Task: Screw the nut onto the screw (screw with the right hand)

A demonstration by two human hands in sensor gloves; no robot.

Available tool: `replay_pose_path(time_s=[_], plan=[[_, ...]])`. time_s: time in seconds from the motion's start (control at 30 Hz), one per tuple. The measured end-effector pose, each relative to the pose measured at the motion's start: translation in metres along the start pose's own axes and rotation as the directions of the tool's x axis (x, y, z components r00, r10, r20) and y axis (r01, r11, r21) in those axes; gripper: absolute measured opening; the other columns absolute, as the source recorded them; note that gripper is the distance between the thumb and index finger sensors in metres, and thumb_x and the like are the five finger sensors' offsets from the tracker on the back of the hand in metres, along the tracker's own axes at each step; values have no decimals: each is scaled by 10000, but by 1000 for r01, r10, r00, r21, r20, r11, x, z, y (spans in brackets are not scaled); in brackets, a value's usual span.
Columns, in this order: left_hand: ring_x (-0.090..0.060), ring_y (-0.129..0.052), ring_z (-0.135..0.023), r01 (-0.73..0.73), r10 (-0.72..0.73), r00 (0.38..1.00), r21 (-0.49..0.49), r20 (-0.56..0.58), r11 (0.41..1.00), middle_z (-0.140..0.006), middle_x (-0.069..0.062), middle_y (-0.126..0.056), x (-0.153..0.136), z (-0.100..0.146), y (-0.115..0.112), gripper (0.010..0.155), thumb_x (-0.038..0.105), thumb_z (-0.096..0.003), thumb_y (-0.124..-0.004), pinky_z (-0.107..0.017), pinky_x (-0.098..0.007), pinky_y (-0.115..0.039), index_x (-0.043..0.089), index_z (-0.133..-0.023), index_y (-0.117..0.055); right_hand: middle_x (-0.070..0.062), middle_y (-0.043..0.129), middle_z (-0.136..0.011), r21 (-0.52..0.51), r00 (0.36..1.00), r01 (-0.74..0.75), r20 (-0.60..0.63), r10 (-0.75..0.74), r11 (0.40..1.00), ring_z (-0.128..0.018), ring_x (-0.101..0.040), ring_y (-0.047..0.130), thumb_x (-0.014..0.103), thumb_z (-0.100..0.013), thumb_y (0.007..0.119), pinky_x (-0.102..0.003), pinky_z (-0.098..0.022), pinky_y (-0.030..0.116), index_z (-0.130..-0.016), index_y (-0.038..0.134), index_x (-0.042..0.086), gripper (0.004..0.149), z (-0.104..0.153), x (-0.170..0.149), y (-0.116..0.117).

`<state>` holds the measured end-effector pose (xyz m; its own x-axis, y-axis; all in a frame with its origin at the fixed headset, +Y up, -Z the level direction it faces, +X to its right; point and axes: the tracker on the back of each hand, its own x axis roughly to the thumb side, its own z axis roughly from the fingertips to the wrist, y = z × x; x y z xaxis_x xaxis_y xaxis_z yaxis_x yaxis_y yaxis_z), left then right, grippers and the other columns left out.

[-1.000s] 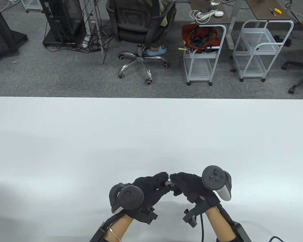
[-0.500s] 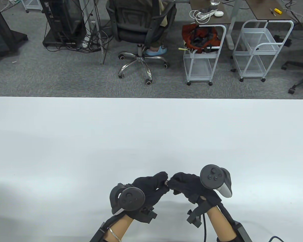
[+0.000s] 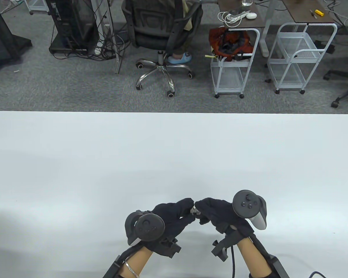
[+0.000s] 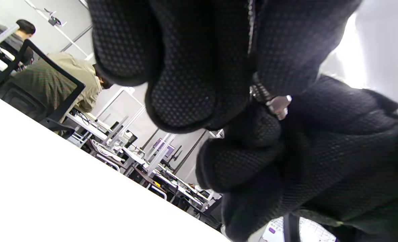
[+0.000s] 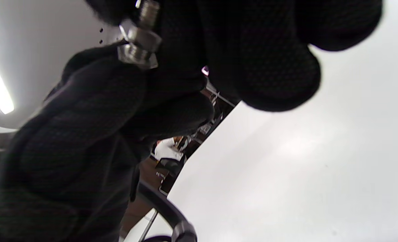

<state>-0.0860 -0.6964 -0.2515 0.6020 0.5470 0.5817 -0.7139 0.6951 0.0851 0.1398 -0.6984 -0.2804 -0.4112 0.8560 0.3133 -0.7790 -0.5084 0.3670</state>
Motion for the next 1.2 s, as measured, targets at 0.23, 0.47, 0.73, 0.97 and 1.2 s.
replay_pose_path(time_s=[0.23,0.47,0.73,0.97,1.2], plan=[[-65,-1107,-484,-74,74,997,-18,-7,997,-621,92,-1099,-4,-1,-1,474,446,-416,-864,-468,-300,-901,176,-805,-883,-236,993,-574,-81,1000,-6,4,6,997,-353,-308,1044,378,-605,626,-520,-356,790,-642,890,0,462,-1,-2,1],[-67,-1109,-477,-13,13,1000,-3,-2,1000,-616,89,-1103,-1,0,1,469,440,-417,-864,-461,-301,-903,178,-804,-888,-262,929,-700,44,1000,12,7,-12,999,-485,-331,1016,421,-581,718,-539,-426,761,-757,819,-16,482,-2,-6,1],[-68,-1107,-484,-17,17,1000,1,-12,1000,-625,88,-1099,-3,-1,2,465,445,-418,-864,-464,-302,-901,191,-807,-886,-319,878,-762,109,1000,14,-13,-13,994,-547,-389,985,407,-579,734,-577,-453,729,-813,778,-50,515,-2,-3,2],[-70,-1106,-487,-93,93,995,-17,-23,995,-627,90,-1099,-5,-1,-1,464,452,-409,-870,-468,-305,-899,207,-803,-892,-243,990,-584,-49,1000,2,-9,-3,999,-363,-321,1040,381,-607,622,-532,-359,784,-640,889,-4,470,0,-3,2],[-67,-1107,-479,-79,79,996,1,-37,997,-619,93,-1100,-6,-1,0,468,460,-412,-865,-462,-302,-901,196,-798,-895,-259,948,-667,-26,1000,-17,18,17,1000,-444,-328,1028,408,-594,672,-534,-400,773,-721,841,-15,472,-1,-3,2]])
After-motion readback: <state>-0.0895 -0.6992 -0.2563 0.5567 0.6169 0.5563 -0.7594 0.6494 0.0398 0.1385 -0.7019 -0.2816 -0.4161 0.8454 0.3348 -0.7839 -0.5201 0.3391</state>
